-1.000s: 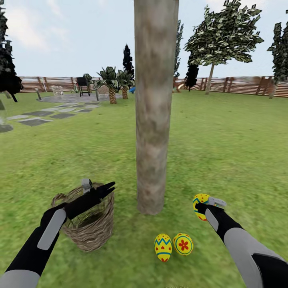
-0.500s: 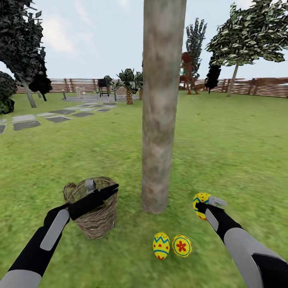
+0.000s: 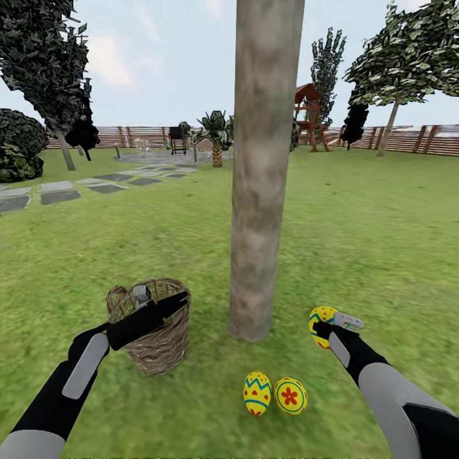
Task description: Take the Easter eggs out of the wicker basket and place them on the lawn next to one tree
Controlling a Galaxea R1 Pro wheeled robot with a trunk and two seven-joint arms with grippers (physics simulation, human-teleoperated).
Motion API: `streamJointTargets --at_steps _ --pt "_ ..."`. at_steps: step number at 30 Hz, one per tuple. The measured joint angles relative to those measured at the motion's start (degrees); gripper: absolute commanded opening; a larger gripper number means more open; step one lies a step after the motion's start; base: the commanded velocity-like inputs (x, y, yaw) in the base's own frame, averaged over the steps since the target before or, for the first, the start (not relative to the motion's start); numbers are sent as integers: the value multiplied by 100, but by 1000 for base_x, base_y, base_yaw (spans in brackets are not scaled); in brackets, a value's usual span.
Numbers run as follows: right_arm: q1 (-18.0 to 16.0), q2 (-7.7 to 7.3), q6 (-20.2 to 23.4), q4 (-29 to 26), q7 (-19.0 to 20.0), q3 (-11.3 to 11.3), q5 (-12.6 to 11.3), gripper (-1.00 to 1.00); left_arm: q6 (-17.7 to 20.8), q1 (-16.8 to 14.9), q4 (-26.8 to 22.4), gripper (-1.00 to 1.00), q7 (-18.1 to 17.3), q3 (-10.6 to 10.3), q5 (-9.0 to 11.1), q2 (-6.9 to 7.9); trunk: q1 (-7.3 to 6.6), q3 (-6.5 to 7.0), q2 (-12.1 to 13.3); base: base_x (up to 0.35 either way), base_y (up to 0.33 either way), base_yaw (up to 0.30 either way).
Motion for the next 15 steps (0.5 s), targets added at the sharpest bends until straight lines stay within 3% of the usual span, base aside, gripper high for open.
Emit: streamJointTargets --at_steps 10,15 --pt "8 21 -26 37 -16 22 47 -100 -2 0 -148 100 2 -42 -41 -13 220 -180 -401 0 0 0" --pt "9 -20 -182 682 -38 53 48 -100 -3 0 -114 100 11 -45 -47 -20 330 -270 -601 0 0 0"
